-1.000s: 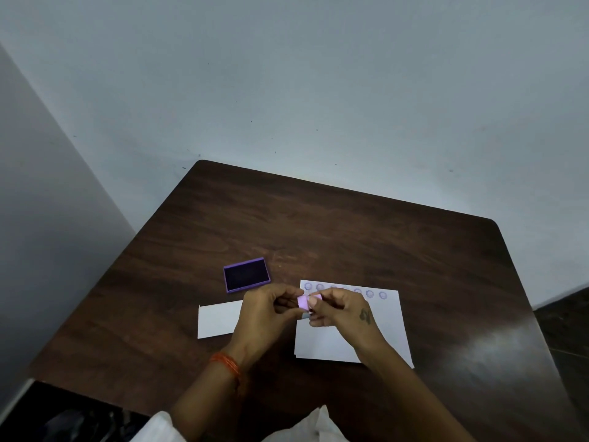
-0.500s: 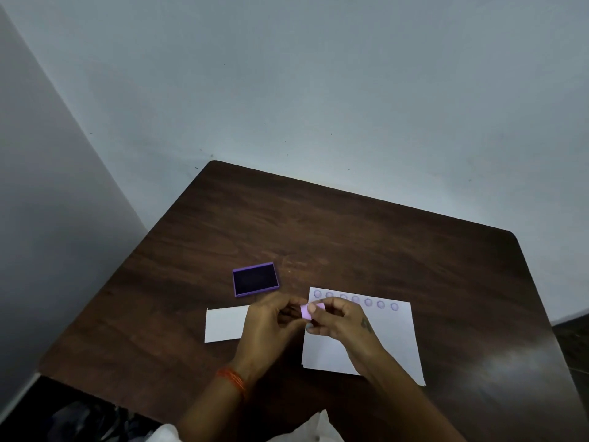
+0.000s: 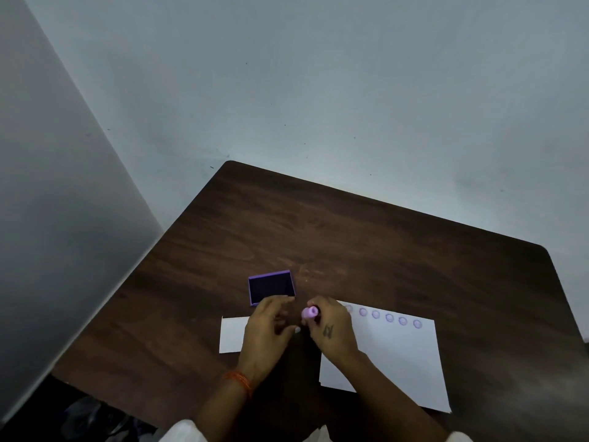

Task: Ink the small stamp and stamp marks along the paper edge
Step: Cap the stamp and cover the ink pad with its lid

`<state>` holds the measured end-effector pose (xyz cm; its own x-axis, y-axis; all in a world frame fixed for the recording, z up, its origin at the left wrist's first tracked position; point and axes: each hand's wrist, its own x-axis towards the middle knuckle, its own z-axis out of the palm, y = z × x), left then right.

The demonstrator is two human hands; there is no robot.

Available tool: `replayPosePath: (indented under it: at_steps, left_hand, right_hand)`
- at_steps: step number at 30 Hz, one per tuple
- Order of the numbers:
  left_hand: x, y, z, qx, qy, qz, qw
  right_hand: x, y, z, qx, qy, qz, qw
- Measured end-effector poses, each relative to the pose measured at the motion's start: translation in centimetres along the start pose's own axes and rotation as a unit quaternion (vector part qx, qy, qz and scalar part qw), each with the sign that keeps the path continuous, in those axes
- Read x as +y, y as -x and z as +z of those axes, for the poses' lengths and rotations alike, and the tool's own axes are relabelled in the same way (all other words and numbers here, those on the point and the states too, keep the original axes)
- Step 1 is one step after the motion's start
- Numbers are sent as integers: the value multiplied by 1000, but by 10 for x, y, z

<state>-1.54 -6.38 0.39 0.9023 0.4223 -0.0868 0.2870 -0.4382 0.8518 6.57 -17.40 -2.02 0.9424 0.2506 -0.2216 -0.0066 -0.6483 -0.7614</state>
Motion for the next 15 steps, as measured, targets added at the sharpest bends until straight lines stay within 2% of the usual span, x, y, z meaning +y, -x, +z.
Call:
replayPosePath:
  at_steps: [7,12,15]
  left_hand:
    - [-12,1,-7,13,-18,-4,1000]
    - [-24,6,-24,84,-47,-36,995]
    - [-33,12,-33,125,-53,-63,989]
  right_hand:
    - [-1,3,-8,-69,98,-50,992]
    - [-18,17,-8,0,106,-87,990]
    - [-29,26,3,-31,97,-136,985]
